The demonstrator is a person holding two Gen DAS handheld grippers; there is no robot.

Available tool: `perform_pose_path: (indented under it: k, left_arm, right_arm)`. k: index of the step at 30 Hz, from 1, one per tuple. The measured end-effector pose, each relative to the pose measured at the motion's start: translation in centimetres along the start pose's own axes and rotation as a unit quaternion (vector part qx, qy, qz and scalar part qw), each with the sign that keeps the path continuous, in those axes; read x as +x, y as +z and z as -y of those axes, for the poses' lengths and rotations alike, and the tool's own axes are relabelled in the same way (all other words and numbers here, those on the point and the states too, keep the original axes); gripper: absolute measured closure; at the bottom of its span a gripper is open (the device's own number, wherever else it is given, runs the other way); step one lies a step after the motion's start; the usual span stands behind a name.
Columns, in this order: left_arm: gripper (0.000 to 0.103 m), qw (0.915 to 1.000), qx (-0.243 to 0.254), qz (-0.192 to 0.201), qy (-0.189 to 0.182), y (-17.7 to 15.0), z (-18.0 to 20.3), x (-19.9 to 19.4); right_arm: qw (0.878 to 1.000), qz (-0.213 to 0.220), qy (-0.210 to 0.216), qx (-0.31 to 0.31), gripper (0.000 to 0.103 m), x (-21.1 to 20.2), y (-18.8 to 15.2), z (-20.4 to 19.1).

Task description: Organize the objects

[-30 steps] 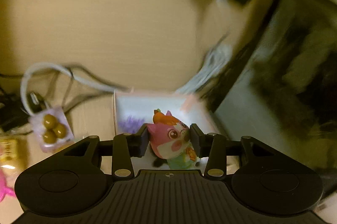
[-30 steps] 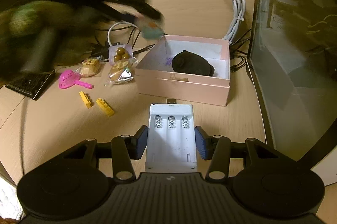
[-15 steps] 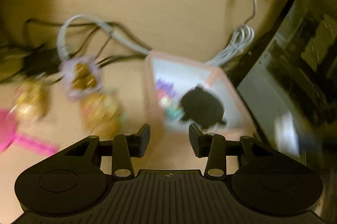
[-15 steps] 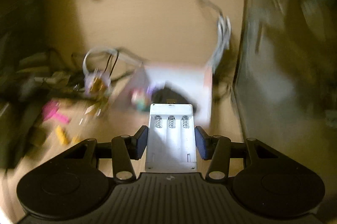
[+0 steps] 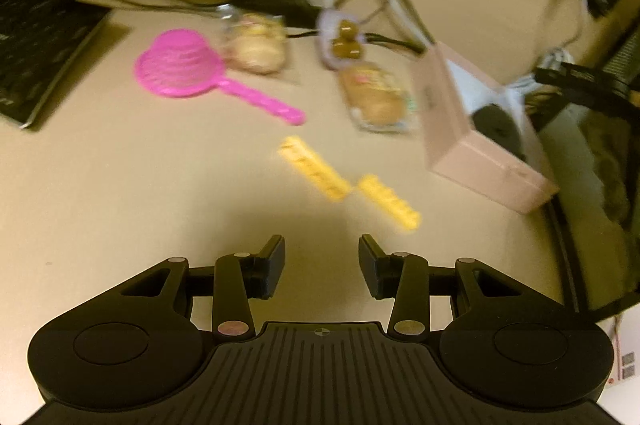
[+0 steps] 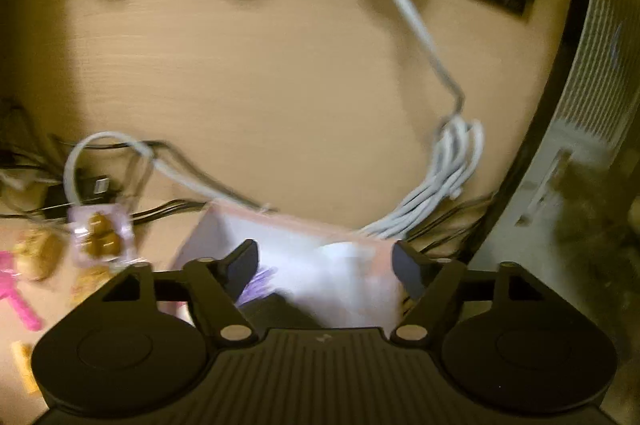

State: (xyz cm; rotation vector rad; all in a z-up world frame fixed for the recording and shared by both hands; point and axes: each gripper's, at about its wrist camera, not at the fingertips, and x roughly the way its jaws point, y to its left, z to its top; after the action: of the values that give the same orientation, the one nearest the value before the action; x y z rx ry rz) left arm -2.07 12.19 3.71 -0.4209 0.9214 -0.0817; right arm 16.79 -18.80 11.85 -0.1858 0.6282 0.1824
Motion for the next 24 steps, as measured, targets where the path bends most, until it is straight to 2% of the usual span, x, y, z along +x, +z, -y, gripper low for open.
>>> perform_pose_path:
  k: [4, 9, 10, 13, 15, 17, 20, 22, 24]
  left_arm:
    - [0.059, 1.0, -0.004, 0.0, 0.008, 0.4, -0.6, 0.1]
    - [0.059, 0.9998, 0.018, 0.006, 0.003, 0.7, 0.2, 0.4]
    - [0.059, 0.9997, 0.02, 0.01, 0.002, 0.9, 0.2, 0.4]
    - [0.059, 0.9986, 0.024, 0.046, 0.011, 2.2, -0.1, 0.1]
    - [0.059, 0.9958, 0.02, 0.083, 0.034, 3.5, -0.9, -0.1]
    - [0.059, 0.9923, -0.021, 0.098, 0.073, 5.3, -2.5, 0.2]
    - [0.059, 0.9841, -0.129, 0.101, 0.069, 7.5, -5.3, 1.0]
    - [0.059, 0.978, -0.157, 0.11, 0.083, 8.6, -6.0, 1.7]
    - [0.059, 0.9722, -0.164, 0.129, 0.106, 9.6, -6.2, 2.4]
  right_arm:
    - [1.0, -0.012, 0.024, -0.009, 0.018, -2.2, -2.9, -1.7]
    - [0.998, -0.038, 0.055, -0.012, 0.016, -6.2, -7.6, -3.8]
    - [0.997, -0.041, 0.056, -0.018, 0.013, -7.0, -8.7, -4.2]
    - [0.996, -0.056, 0.057, -0.029, 0.007, -9.1, -11.6, -5.4]
    - [0.996, -0.063, 0.051, -0.036, 0.007, -10.1, -13.2, -6.1]
    - [0.996, -0.075, 0.048, -0.031, 0.005, -10.5, -14.3, -6.6]
    - [0.995, -0.095, 0.04, -0.013, 0.005, -10.9, -15.4, -7.0]
    - [0.994, -0.106, 0.035, -0.003, 0.005, -11.1, -15.7, -7.1]
    - [0.994, -0.108, 0.025, -0.006, 0.005, -11.6, -16.0, -7.4]
